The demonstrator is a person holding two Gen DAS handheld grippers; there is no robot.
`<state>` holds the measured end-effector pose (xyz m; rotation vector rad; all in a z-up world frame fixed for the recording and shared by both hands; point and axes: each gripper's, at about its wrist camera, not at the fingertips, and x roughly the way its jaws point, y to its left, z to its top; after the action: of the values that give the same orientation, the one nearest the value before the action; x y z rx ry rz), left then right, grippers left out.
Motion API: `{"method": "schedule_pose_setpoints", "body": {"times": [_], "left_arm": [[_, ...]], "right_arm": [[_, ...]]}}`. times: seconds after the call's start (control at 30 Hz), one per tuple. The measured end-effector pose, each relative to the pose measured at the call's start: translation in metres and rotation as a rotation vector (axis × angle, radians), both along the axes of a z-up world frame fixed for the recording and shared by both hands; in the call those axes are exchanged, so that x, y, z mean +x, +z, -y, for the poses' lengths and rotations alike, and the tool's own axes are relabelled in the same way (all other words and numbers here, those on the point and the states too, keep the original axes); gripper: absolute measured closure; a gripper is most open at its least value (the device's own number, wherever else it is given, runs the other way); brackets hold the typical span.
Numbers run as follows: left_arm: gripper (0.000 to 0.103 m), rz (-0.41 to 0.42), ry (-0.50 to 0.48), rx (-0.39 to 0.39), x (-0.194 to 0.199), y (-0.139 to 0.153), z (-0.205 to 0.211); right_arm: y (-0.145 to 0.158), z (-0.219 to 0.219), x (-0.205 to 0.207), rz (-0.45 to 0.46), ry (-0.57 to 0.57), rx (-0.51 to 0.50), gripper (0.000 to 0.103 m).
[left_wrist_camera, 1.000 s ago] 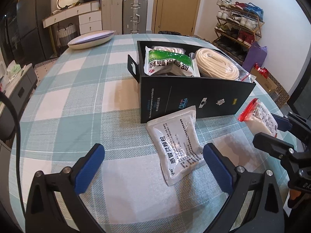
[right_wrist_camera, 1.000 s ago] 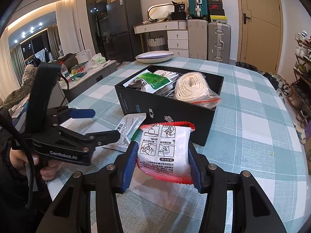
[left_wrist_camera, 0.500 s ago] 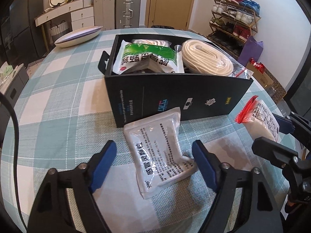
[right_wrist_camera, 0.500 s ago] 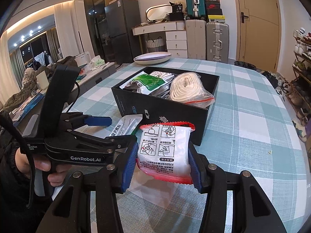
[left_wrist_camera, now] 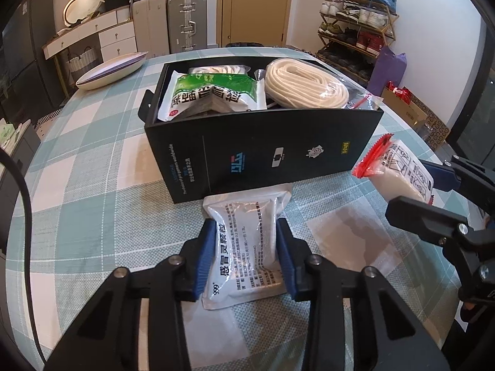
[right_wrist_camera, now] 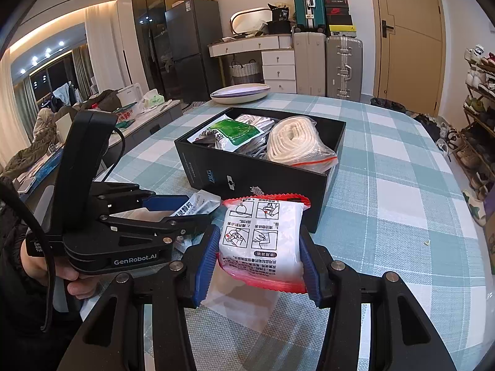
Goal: Organize soft objects
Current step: 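Carry both packets with both grippers and lower them into the box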
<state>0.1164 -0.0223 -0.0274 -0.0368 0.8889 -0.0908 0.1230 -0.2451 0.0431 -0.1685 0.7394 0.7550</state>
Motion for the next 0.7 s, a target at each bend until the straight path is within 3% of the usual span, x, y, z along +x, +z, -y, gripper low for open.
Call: {"method": "schedule_pose_setpoints", "body": {"times": [0.27,0.7], "left_arm": [[0.072,0.011,-0.016,0.014,-0.004,0.002,0.002],[0.073,0.072,-0.013,0.013,-0.024,0.019,-0.004]], "right_arm": [[0.001,-0.001,-0.001,0.010,-0.001,0.001,0.053],[0.007,0.000,-0.003,0.031,-0.006,0.008,0.053]]}}
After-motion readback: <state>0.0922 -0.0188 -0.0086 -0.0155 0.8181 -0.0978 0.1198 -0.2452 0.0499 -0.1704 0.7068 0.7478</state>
